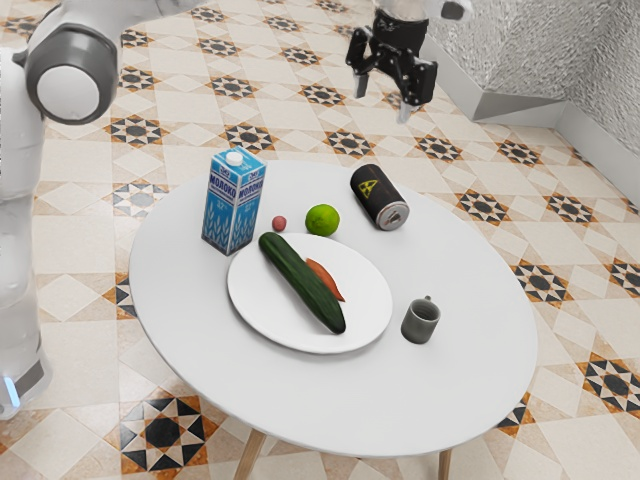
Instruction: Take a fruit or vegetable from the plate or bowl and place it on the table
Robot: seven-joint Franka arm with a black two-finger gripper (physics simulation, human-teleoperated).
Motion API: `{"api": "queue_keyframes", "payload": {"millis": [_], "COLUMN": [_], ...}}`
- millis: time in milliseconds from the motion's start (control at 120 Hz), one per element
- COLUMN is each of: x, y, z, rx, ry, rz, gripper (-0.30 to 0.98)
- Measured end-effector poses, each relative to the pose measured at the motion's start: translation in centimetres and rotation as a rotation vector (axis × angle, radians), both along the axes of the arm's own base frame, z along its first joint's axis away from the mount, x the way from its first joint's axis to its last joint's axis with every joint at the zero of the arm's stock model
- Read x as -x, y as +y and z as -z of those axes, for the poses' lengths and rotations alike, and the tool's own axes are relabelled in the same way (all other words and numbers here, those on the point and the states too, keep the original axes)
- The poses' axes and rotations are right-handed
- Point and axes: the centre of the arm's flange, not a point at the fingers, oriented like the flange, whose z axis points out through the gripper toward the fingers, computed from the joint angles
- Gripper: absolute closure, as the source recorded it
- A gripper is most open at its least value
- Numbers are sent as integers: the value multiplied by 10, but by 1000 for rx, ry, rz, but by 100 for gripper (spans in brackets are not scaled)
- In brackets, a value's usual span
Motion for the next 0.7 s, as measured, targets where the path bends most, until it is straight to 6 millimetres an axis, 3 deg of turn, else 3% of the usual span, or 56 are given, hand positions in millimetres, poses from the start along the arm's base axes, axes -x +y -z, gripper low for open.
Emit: {"api": "queue_keyframes", "payload": {"millis": [317, 392, 525, 700], "x": [-7, -7, 16, 21], "y": [3, 2, 3, 6], "z": [22, 47, 102, 143], "rx": [11, -10, -22, 20], "ry": [47, 96, 147, 132], "rz": [-580, -685, -852, -1032], "gripper": [0, 0, 0, 0]}}
